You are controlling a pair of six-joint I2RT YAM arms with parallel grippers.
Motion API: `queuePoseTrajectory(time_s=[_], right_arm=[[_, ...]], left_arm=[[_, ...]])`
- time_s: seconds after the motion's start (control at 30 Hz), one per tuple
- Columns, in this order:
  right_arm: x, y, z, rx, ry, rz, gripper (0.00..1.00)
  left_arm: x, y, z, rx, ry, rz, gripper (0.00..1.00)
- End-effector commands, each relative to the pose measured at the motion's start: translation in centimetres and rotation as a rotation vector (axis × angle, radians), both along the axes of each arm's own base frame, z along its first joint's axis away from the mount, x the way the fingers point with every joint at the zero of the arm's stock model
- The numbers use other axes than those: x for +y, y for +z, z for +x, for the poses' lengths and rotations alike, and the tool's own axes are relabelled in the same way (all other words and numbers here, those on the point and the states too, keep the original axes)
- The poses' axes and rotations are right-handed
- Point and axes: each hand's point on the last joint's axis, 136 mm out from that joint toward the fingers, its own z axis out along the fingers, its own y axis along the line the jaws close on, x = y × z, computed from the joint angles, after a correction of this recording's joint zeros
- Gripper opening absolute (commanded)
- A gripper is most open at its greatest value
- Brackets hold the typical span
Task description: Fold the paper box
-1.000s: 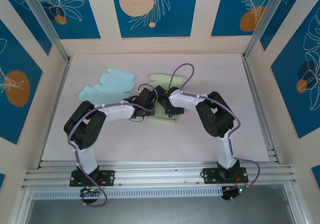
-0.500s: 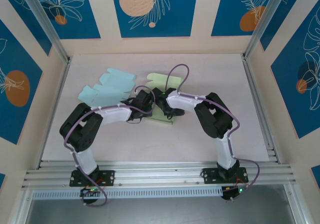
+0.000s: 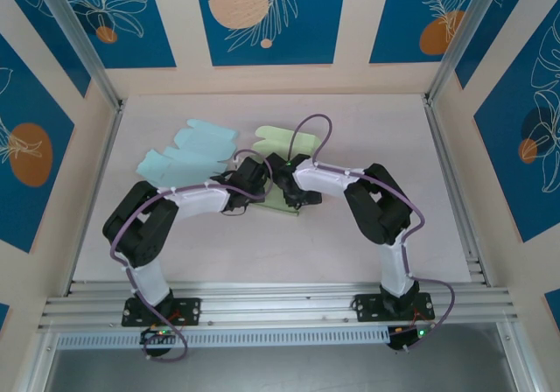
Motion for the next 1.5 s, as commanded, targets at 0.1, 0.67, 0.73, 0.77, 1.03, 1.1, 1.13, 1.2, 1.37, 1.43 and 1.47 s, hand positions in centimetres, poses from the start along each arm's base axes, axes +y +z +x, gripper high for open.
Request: queuePoseTrajectory(time_s=[0.1, 0.67, 0.73, 0.77, 1.03, 1.1, 1.13, 1.2, 1.37, 1.43, 1.47], right_arm=[[-0.2, 0.3, -4.4, 0.082, 0.041, -0.032, 0.47], [-6.6, 0.2, -8.0, 0.221, -0.006, -0.462, 0.17], [-6.7, 0.1, -7.8, 0.224, -0.005, -0.478, 0.16], [-6.5, -0.2, -7.6, 0.222, 0.005, -0.47, 0.14], [-4.0, -1.2, -4.9, 0.178, 0.095, -0.403, 0.11], [-3.8, -1.0, -4.2, 0.157, 0.117, -0.381, 0.12], [-3.6, -0.9, -3.8, 0.143, 0.127, -0.369, 0.13], [-3.4, -0.8, -3.3, 0.126, 0.152, -0.345, 0.14], [-3.1, -0.4, -2.4, 0.099, 0.187, -0.297, 0.16], [-2.9, 0.0, -2.3, 0.089, 0.198, -0.286, 0.17], [-2.7, 0.2, -2.2, 0.083, 0.202, -0.277, 0.18]], left_arm=[[3.6, -0.3, 1.4, -0.037, 0.154, 0.106, 0.0], [5.4, 0.4, 2.1, -0.062, 0.2, 0.203, 0.0], [5.6, 0.6, 2.2, -0.068, 0.207, 0.212, 0.0], [5.5, 0.7, 2.2, -0.07, 0.204, 0.205, 0.0], [2.5, -0.1, 1.9, -0.041, 0.139, 0.029, 0.08], [1.7, 0.4, 1.7, -0.043, 0.112, -0.017, 0.18], [1.5, 0.9, 1.6, -0.044, 0.097, -0.033, 0.25], [1.3, 1.9, 1.4, -0.056, 0.073, -0.048, 0.37], [1.9, 5.3, 0.8, -0.111, 0.038, -0.077, 0.65], [2.4, 6.3, 0.5, -0.125, 0.029, -0.096, 0.72], [2.7, 6.6, 0.4, -0.13, 0.025, -0.106, 0.75]])
